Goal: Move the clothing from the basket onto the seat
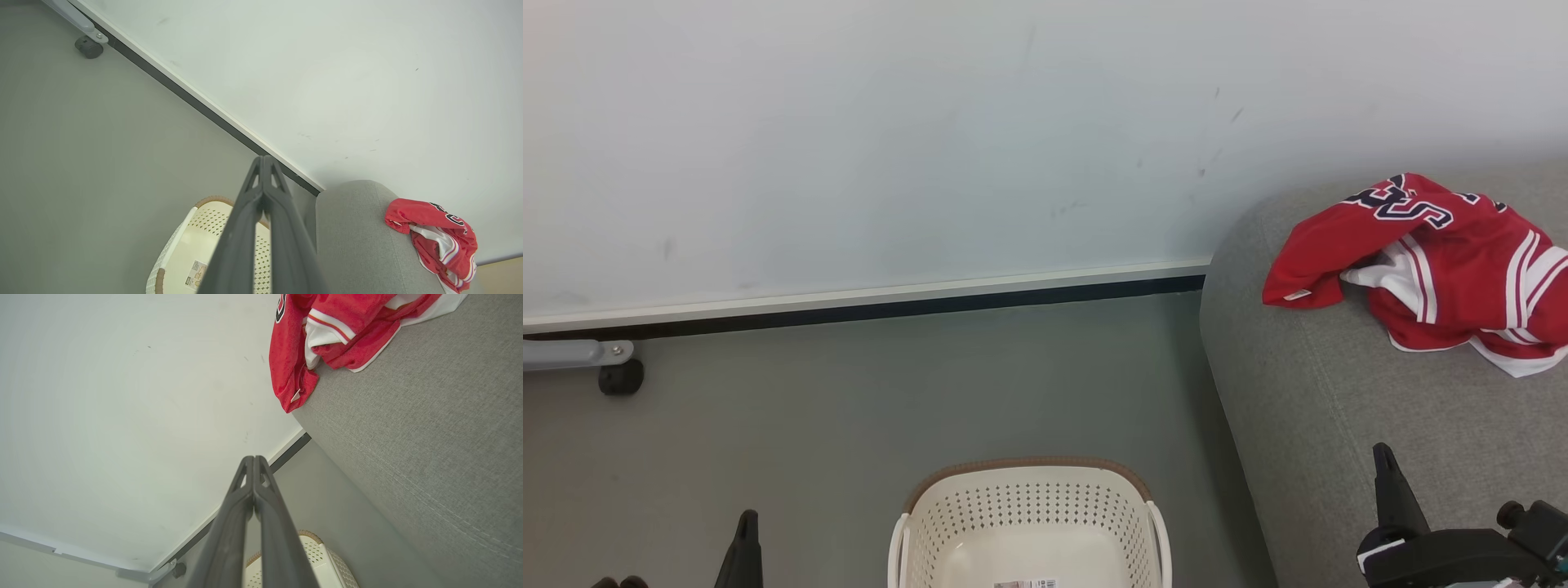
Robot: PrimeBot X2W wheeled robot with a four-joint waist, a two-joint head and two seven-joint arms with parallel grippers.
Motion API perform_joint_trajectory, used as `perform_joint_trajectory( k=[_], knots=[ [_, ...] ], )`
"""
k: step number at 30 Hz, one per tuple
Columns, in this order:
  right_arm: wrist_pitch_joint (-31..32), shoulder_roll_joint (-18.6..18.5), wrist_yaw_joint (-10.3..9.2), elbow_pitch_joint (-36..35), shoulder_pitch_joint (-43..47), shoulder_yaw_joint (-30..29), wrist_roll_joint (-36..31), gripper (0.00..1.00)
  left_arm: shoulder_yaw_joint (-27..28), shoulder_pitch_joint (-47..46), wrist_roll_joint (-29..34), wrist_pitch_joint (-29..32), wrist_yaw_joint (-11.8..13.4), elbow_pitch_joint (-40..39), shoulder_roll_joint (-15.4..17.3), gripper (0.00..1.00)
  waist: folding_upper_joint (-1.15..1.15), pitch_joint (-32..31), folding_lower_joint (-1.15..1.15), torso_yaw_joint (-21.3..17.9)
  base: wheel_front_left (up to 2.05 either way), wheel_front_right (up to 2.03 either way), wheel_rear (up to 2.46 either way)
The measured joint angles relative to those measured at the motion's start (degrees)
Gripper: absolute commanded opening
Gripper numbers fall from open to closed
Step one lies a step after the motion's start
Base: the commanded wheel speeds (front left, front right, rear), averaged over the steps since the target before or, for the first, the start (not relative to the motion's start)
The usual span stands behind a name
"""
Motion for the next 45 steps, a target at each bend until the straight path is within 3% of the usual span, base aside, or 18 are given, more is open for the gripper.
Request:
perform_joint_trajectory(
  k=[45],
  knots=[
    [8.8, 2.4, 6.12, 4.6, -2.5, -10.7, 32.7, 0.0, 5.7, -7.2, -30.0, 8.7, -6.2, 4.6, -4.5, 0.0, 0.0, 0.2, 0.0, 1.8, 0.0, 0.0, 0.0]
  ],
)
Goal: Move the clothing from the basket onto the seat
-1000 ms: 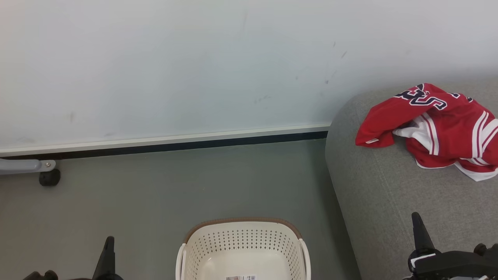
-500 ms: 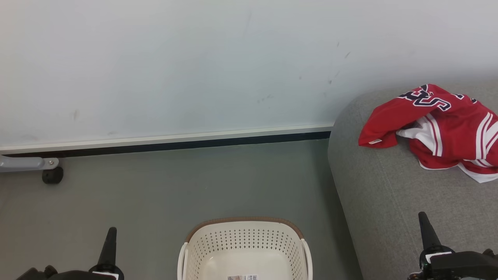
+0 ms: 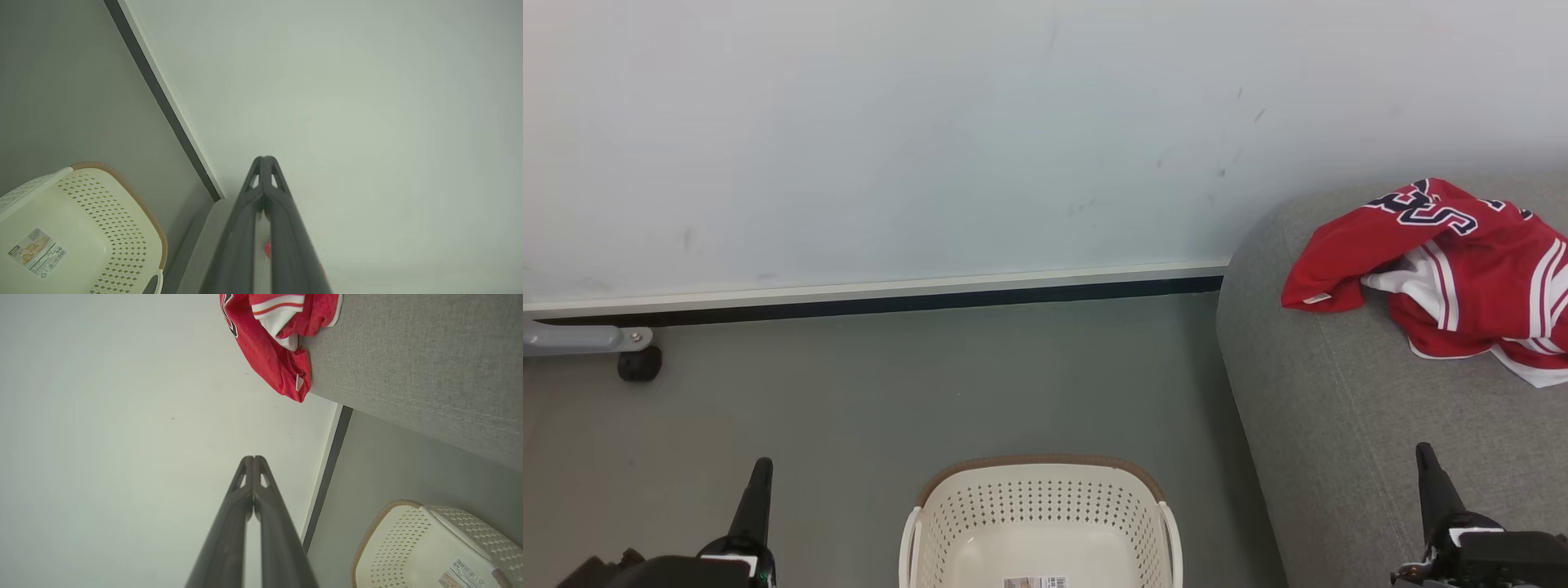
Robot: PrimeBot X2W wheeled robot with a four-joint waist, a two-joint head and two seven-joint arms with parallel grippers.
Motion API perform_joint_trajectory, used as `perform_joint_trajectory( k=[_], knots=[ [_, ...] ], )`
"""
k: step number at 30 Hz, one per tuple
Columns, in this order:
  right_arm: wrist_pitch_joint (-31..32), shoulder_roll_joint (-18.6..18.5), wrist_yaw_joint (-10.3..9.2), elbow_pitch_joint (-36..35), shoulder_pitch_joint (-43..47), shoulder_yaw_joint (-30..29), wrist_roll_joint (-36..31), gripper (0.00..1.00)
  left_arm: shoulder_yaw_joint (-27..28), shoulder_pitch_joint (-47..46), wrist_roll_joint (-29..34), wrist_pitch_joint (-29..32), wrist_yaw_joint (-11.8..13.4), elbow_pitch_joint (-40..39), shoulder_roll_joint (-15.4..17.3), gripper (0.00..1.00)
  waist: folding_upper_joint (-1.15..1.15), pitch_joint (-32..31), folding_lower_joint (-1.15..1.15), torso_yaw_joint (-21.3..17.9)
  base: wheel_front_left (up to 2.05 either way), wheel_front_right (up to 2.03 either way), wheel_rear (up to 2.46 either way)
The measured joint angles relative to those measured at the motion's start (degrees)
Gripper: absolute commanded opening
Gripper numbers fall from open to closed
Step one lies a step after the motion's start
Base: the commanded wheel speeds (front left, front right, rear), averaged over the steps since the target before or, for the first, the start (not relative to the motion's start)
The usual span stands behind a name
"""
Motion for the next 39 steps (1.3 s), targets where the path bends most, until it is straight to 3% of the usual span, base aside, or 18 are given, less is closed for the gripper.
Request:
perform_joint_trajectory(
  k=[10, 39],
  knots=[
    [1.8, 0.5, 1.46, 0.9, -0.6, -2.3, 7.1, 0.0, 1.3, -1.5, -6.1, 1.8, -1.3, 1.2, -0.9, 0.0, 0.0, 0.1, 0.0, 0.4, 0.0, 0.0, 0.0],
    [2.0, 0.5, 1.49, 1.0, -1.0, -2.4, 7.3, 0.0, 1.4, -1.9, -7.0, 2.0, -1.4, 1.2, -1.0, 0.0, 0.0, 0.0, 0.0, 0.4, 0.0, 0.0, 0.0]
  ],
)
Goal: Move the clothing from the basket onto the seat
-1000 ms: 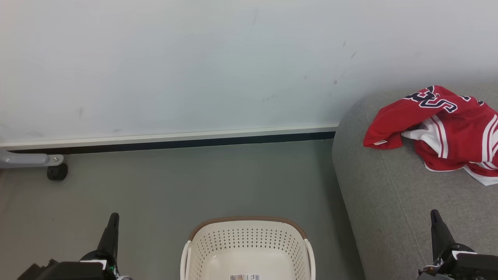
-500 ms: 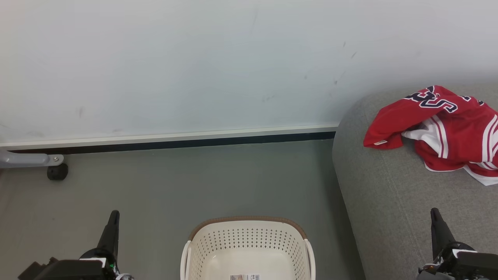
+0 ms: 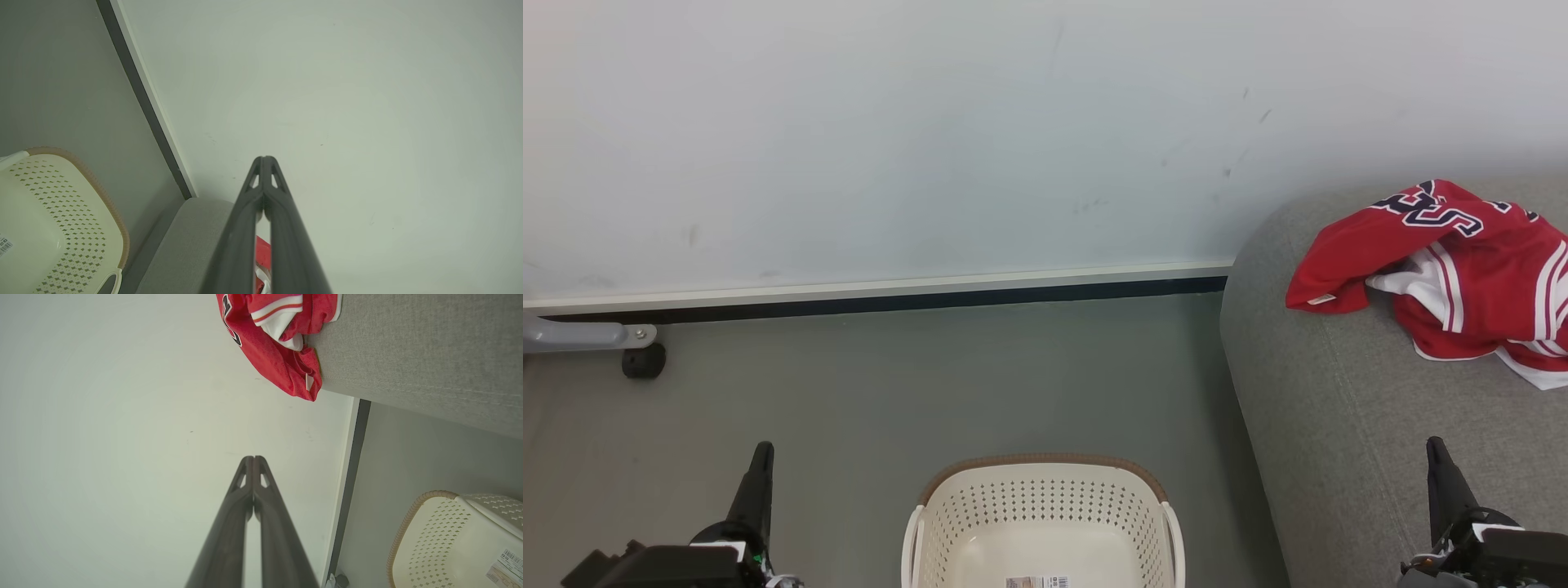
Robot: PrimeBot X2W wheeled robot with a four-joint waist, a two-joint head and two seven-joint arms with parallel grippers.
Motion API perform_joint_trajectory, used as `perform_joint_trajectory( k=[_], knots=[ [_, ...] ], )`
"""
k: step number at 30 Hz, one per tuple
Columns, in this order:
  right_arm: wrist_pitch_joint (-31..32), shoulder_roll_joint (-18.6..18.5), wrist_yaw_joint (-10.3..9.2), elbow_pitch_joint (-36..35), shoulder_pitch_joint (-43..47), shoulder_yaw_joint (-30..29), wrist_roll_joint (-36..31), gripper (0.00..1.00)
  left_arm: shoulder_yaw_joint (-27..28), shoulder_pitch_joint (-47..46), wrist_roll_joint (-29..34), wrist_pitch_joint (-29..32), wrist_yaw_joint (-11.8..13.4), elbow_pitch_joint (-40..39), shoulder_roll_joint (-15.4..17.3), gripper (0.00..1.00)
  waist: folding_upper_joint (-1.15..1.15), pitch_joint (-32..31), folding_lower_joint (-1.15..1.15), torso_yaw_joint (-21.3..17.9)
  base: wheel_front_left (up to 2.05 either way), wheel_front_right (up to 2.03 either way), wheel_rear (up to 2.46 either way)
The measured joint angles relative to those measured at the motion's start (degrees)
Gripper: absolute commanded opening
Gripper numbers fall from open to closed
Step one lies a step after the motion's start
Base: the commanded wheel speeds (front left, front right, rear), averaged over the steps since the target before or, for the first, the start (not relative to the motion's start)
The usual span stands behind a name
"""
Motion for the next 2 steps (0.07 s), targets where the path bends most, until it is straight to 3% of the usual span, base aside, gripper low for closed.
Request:
perform_joint_trajectory(
  k=[2],
  knots=[
    [0.0, 0.0, 0.0, 0.0, 0.0, 0.0, 0.0, 0.0, 0.0, 0.0, 0.0, 0.0, 0.0, 0.0, 0.0, 0.0, 0.0, 0.0, 0.0, 0.0, 0.0, 0.0, 0.0]
  ],
)
